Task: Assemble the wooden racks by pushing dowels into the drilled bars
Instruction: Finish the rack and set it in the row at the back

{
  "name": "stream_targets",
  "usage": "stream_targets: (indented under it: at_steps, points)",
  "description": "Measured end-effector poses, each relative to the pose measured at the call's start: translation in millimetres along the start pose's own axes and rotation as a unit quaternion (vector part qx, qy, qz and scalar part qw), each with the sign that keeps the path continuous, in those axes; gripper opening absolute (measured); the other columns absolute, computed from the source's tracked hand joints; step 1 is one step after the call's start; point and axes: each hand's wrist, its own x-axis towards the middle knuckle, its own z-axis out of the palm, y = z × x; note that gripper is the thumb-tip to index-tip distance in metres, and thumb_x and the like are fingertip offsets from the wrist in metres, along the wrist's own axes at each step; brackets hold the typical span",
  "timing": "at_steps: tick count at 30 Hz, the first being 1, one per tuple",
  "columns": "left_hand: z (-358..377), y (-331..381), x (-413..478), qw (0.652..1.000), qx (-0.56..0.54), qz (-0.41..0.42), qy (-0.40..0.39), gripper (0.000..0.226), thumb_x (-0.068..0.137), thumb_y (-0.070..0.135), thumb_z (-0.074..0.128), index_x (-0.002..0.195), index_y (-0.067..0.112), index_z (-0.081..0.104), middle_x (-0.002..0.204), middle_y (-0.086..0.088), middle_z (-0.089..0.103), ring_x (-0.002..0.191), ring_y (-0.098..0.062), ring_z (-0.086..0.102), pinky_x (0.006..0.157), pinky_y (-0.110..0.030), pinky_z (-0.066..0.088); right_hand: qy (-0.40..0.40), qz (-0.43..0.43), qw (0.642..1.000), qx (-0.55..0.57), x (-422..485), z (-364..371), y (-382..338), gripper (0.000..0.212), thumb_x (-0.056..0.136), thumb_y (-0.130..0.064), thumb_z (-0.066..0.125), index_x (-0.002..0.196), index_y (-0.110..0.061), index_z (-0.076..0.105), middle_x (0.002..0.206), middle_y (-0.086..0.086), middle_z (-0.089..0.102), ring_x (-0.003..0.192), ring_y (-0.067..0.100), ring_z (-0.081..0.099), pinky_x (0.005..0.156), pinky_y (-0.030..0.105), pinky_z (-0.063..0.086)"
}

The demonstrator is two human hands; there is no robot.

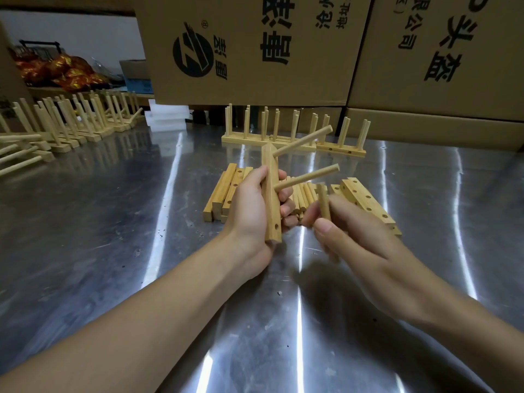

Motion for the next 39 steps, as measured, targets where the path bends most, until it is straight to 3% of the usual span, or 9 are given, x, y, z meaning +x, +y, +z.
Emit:
stream_targets:
  at_steps: [4,8,17,22,26,30,33,36,39]
  points:
    - [-1,5,-2,1.000,0.004,-0.009,-0.005,0.029,0.109,0.038,0.042,0.098,0.016,0.057,0.069,0.000,0.047,0.055,-0.012,0.042,0.055,-0.028,0.035,-0.065,0.031,0.981,-0.178,-3,0,1,0.034,0.110,-0.057,0.031,0.109,-0.033,0.055,0.081,-0.006,0.060,0.076,0.019,0.057,0.063,0.026,0.042]
    - [2,3,-5,1.000,0.004,-0.023,-0.011,0.030,0.109,0.039,0.043,0.097,0.016,0.058,0.069,0.001,0.047,0.055,-0.012,0.041,0.053,-0.026,0.036,-0.056,0.012,0.979,-0.197,-2,2,-1,0.022,0.112,-0.047,0.037,0.110,-0.033,0.054,0.072,-0.008,0.056,0.069,0.019,0.055,0.060,0.024,0.038]
    - [8,0,-11,0.998,0.036,0.004,-0.046,0.033,0.111,0.042,0.044,0.105,0.014,0.059,0.071,0.001,0.045,0.059,-0.011,0.042,0.050,-0.023,0.037,-0.055,-0.038,0.964,-0.258,1,2,-4,0.034,0.109,-0.050,0.040,0.104,-0.026,0.063,0.074,-0.010,0.061,0.064,0.016,0.055,0.061,0.042,0.046]
    - [10,3,-16,0.986,0.106,0.059,-0.116,0.037,0.113,0.042,0.037,0.107,0.012,0.058,0.076,-0.001,0.044,0.064,-0.011,0.043,0.058,-0.025,0.039,-0.028,-0.048,0.980,-0.192,1,1,-10,0.028,0.108,-0.036,0.052,0.089,-0.023,0.067,0.063,-0.008,0.051,0.056,0.010,0.047,0.056,0.018,0.033]
    - [11,7,-18,0.976,0.144,0.087,-0.137,0.037,0.113,0.041,0.036,0.107,0.011,0.056,0.077,0.001,0.045,0.065,-0.011,0.043,0.062,-0.028,0.037,-0.044,0.023,0.997,-0.056,3,3,-10,0.037,0.104,-0.042,0.055,0.084,-0.014,0.071,0.053,-0.010,0.036,0.048,0.006,0.032,0.049,0.016,0.025]
    - [12,7,-20,0.970,0.165,0.095,-0.151,0.038,0.112,0.043,0.036,0.109,0.011,0.056,0.078,0.002,0.046,0.066,-0.012,0.044,0.064,-0.030,0.037,-0.074,0.135,0.980,0.124,1,1,-12,0.035,0.104,-0.040,0.061,0.087,-0.012,0.074,0.052,-0.007,0.032,0.048,0.013,0.025,0.043,0.023,0.021]
    - [12,9,-19,0.966,0.179,0.112,-0.148,0.038,0.110,0.044,0.037,0.107,0.011,0.057,0.078,0.001,0.045,0.064,-0.011,0.043,0.061,-0.028,0.038,-0.047,0.058,0.997,-0.022,1,-1,-14,0.031,0.106,-0.038,0.060,0.086,-0.022,0.078,0.049,-0.017,0.040,0.046,0.004,0.036,0.048,0.013,0.028]
    - [11,9,-16,0.967,0.189,0.126,-0.118,0.039,0.111,0.046,0.036,0.105,0.014,0.056,0.075,0.001,0.043,0.060,-0.010,0.041,0.057,-0.028,0.035,0.018,0.009,0.981,-0.194,2,-1,-14,0.033,0.102,-0.053,0.058,0.077,-0.037,0.071,0.054,-0.014,0.050,0.054,0.011,0.049,0.051,0.021,0.031]
    - [10,7,-13,0.967,0.197,0.135,-0.094,0.050,0.109,0.057,0.035,0.107,0.012,0.058,0.070,0.004,0.043,0.057,-0.009,0.041,0.054,-0.025,0.037,0.053,-0.010,0.970,-0.236,2,5,-14,0.036,0.104,-0.056,0.055,0.076,-0.036,0.067,0.060,-0.019,0.054,0.059,0.009,0.055,0.053,0.022,0.034]
